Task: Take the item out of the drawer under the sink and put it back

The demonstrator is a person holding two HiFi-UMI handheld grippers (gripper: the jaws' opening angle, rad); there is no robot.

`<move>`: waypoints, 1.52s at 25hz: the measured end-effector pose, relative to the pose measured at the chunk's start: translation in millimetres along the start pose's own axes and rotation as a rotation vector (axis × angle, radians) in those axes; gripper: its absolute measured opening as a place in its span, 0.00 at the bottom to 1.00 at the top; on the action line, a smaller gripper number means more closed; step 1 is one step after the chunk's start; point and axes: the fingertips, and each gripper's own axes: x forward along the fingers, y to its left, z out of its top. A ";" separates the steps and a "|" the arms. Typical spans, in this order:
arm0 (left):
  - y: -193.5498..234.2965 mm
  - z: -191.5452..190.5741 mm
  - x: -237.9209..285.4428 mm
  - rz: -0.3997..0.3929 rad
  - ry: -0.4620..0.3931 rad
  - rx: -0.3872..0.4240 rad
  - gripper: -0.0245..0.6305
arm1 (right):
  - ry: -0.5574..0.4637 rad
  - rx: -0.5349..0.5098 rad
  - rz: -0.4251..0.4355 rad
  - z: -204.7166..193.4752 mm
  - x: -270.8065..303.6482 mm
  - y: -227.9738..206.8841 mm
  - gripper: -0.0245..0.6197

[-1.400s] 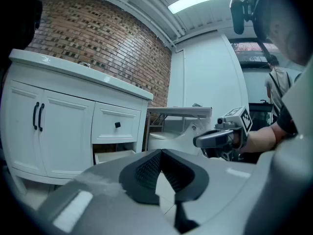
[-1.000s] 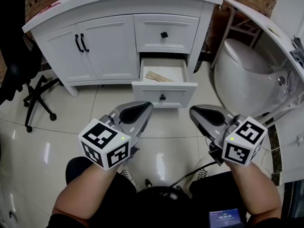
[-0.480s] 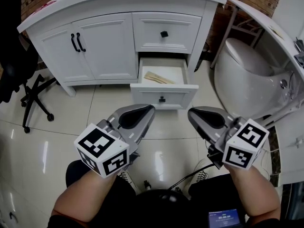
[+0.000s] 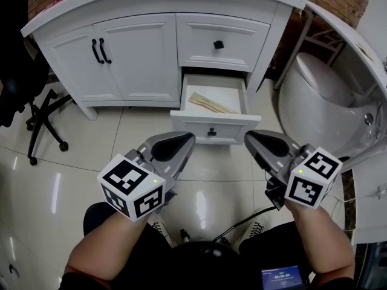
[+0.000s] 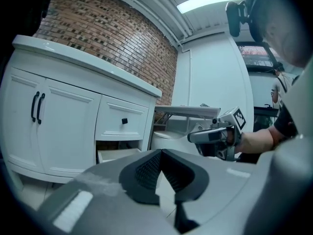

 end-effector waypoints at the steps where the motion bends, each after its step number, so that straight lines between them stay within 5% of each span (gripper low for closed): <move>1: 5.7 -3.2 2.8 0.007 0.010 -0.002 0.05 | 0.002 0.002 -0.001 -0.1 4.0 -4.6 0.05; 19: 53.8 -25.7 33.2 0.030 0.071 -0.042 0.05 | 0.054 0.017 0.022 -8.0 60.3 -43.7 0.05; 26: 57.0 -25.1 35.3 0.030 0.065 -0.062 0.05 | 0.103 -0.120 -0.050 15.6 67.6 -64.7 0.05; 38: 69.1 -28.0 43.7 0.028 0.072 -0.072 0.05 | 0.392 -0.403 -0.055 14.5 149.5 -138.9 0.11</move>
